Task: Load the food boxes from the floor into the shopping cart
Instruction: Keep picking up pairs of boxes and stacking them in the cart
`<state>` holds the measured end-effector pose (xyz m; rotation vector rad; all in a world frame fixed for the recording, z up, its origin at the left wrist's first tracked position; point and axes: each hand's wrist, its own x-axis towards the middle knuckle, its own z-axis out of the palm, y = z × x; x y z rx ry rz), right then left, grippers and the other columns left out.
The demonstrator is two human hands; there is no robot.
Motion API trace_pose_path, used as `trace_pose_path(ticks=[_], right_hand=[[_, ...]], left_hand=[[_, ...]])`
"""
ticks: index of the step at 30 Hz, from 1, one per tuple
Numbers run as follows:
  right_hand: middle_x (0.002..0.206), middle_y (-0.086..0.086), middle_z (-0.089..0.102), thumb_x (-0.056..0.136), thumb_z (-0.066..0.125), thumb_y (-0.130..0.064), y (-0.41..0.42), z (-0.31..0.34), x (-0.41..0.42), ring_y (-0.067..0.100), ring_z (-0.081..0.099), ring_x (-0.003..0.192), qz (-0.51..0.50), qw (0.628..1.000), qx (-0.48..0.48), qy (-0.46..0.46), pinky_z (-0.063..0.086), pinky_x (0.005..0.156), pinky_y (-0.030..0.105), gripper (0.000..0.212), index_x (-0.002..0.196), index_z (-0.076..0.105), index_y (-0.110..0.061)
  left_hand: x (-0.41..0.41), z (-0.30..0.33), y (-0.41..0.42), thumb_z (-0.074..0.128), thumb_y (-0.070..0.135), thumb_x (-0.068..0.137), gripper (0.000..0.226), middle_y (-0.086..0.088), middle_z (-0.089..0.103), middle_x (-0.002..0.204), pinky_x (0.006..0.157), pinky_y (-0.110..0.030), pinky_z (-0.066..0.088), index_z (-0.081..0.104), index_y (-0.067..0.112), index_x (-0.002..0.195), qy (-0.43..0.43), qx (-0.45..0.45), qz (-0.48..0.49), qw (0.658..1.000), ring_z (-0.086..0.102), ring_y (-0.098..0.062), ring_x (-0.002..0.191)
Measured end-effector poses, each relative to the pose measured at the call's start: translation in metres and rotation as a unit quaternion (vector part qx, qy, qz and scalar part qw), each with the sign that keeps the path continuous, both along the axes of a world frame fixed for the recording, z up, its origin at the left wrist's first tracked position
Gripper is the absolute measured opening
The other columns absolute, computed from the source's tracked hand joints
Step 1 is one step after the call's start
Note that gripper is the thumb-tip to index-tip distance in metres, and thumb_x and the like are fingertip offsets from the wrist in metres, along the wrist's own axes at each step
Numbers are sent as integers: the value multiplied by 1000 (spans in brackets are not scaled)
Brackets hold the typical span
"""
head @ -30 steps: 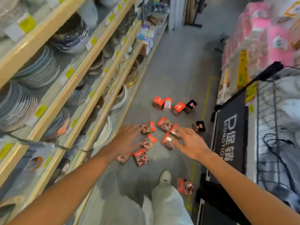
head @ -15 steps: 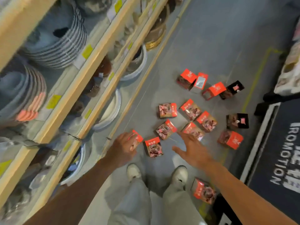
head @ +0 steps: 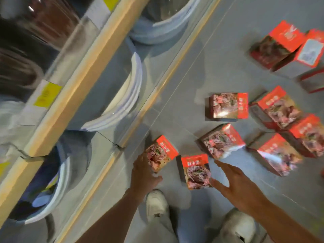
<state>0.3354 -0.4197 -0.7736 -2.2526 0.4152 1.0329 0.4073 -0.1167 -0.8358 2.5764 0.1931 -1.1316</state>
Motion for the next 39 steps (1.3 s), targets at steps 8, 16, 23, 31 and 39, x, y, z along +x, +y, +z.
trace_pose_path(ticks=[8, 16, 23, 31, 39], right_hand=[[154, -9, 42, 93, 55, -59, -2, -73, 5, 13, 38, 141, 21, 999, 22, -34, 35, 99, 23, 77, 156, 14, -44], [156, -7, 40, 96, 58, -54, -8, -76, -3, 15, 38, 142, 22, 999, 26, 0, 36, 110, 30, 75, 157, 20, -34], [163, -1, 29, 90, 71, -36, -37, -62, 18, 22, 26, 150, 132, 988, -75, -33, 28, 119, 33, 89, 160, 16, -24], [166, 18, 20, 62, 91, -32, -60, -133, 57, 43, 17, 152, 377, 888, -221, -145, 19, 121, 54, 124, 161, 19, -17], [154, 21, 40, 65, 90, -37, -50, -171, 59, 46, 31, 145, 371, 866, -276, -191, 19, 121, 62, 116, 156, 22, -16]], left_hand=[[7, -100, -20, 96, 53, 29, 157, -29, 38, 151, 114, -56, 34, 16, 1, 154, -124, 90, -98, 983, 43, -45, 136], [13, -79, -18, 94, 41, 35, 135, -26, 50, 133, 104, -55, 37, 32, 3, 149, -125, 65, -51, 989, 48, -45, 122], [31, -10, -34, 99, 38, 40, 133, -23, 44, 141, 108, -62, 32, 30, 9, 149, -124, 25, -7, 992, 38, -46, 133], [45, -5, -61, 96, 43, 41, 130, -11, 43, 141, 111, -58, 32, 27, 21, 149, -121, -38, 5, 992, 35, -34, 136], [41, -26, -71, 98, 47, 43, 129, -6, 46, 137, 110, -53, 35, 28, 25, 149, -163, -66, 40, 984, 40, -29, 134]])
